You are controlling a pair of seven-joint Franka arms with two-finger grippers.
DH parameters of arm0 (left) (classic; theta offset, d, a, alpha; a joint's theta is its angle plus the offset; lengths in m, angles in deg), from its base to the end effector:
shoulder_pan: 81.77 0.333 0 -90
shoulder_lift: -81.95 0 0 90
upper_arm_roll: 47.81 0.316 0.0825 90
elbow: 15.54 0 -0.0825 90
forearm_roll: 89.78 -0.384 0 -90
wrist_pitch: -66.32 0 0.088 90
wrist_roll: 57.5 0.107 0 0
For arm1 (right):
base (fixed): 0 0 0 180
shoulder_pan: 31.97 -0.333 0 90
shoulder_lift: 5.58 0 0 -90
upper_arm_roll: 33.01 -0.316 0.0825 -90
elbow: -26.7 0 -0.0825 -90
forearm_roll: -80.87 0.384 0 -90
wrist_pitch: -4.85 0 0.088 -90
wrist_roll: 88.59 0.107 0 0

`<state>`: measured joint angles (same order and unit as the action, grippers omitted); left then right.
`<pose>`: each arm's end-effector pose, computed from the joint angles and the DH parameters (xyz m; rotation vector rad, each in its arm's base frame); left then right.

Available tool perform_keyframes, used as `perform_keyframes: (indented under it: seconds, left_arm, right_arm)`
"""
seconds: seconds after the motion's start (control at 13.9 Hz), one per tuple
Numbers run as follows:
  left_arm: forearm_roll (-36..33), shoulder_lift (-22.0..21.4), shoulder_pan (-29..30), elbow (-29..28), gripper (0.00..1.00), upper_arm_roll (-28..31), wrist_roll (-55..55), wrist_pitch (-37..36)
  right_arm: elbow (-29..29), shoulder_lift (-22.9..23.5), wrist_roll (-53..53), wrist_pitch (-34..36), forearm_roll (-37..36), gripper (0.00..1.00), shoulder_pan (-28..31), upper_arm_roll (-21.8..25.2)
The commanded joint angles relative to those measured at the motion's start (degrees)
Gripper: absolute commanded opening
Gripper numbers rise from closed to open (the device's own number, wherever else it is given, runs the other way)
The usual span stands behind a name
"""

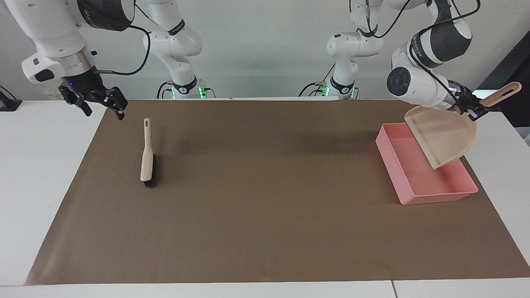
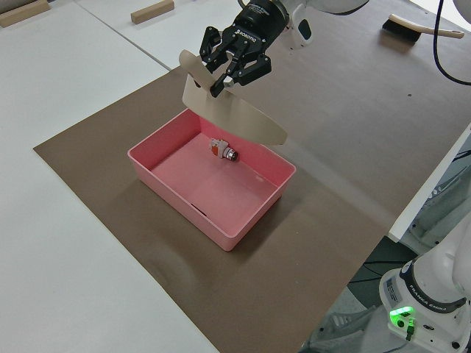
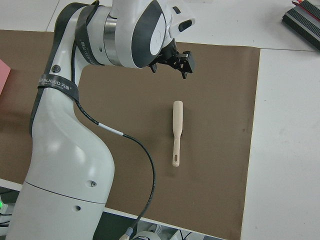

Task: Clean e-waste and dump in bin

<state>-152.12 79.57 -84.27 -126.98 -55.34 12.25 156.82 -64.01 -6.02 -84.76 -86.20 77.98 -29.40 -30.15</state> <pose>0.5354 -0.0002 0.5294 -1.5116 1.5555 0.9599 0.5509 -0.0578 0.6246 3.0813 -0.2486 0.0199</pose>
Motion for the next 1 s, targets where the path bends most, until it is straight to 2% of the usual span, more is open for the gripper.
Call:
perform_keyframes:
  seconds: [0.0,0.22,0.36,0.65,0.93]
  left_arm:
    - [11.7,-0.5,-3.7,0.3,0.01,0.3,0.7,1.0]
    - [20.5,-0.1,-10.6,-2.3,0.00,0.2,-0.7,2.8]
    - [26.1,0.6,-14.4,-3.9,0.00,0.2,-9.2,3.9]
    - [30.2,6.1,-24.4,-5.5,0.00,0.2,-23.2,7.8]
    - [30.8,12.4,-29.7,-5.5,0.00,0.4,-27.2,11.9]
  right_arm:
    - [-0.1,1.3,1.3,1.4,0.9,1.00,0.4,-0.3]
    - [-1.2,0.1,2.5,1.8,0.6,1.00,-3.6,0.9]
    - [-1.3,-0.3,2.4,2.6,0.5,1.00,-3.5,0.8]
    - [-1.1,-1.1,3.8,4.4,0.7,1.00,-5.2,1.0]
    - [-0.1,-0.9,3.6,6.8,1.0,1.00,-6.6,2.2]
